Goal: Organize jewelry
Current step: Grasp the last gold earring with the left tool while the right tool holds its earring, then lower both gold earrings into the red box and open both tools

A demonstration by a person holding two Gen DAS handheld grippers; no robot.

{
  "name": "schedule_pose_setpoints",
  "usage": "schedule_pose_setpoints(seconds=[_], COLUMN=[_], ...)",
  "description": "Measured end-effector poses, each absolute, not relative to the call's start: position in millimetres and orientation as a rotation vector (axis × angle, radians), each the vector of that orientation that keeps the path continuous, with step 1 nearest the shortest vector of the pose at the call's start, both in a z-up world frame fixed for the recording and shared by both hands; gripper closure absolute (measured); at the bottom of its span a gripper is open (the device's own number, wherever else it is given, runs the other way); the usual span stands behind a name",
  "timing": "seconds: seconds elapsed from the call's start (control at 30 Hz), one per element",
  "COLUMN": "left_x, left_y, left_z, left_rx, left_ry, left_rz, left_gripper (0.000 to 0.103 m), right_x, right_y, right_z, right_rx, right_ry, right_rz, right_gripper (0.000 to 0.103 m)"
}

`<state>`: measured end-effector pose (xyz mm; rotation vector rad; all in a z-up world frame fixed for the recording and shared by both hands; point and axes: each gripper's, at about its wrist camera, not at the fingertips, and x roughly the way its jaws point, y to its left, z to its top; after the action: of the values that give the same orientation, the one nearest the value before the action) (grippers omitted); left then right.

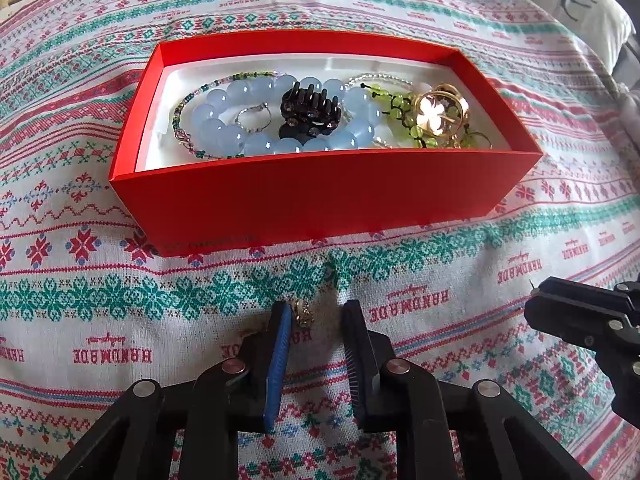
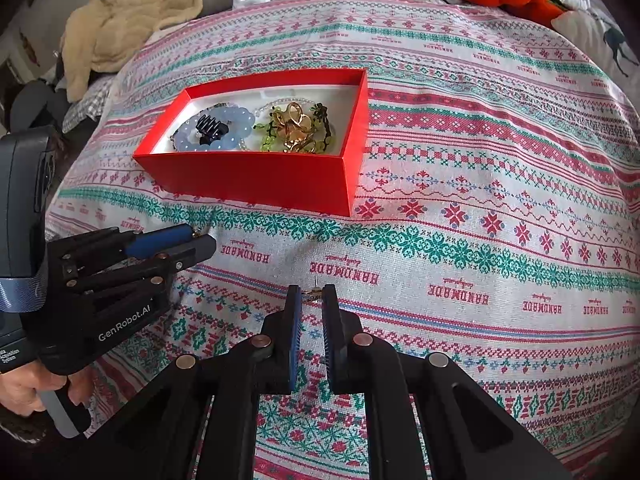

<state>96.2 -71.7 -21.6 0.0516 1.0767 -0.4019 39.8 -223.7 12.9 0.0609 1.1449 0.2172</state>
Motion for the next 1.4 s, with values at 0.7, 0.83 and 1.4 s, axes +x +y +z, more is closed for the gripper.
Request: schedule_pose_setpoints(seconds=[0.7, 0.83, 1.4], left_x=[84, 81, 102], left_y=[-49, -40, -25], left_z=[-1, 9, 69], left_rx=[-0.021, -0.057, -0.122], left_ry=[1.086, 1.079, 0.919], left_rz=[-0.434, -0.438, -0.415], left_gripper=[0.103, 0.103, 0.103], right_x=[41, 40, 66], right_y=[-224, -225, -227], right_z=[21, 26, 67], right_rx=[0.066, 0.073, 0.148], right_ry=[1.131, 1.119, 0.972], right_rz=[0.211, 0.209, 0.203], right_gripper=[0.093, 0.092, 0.093])
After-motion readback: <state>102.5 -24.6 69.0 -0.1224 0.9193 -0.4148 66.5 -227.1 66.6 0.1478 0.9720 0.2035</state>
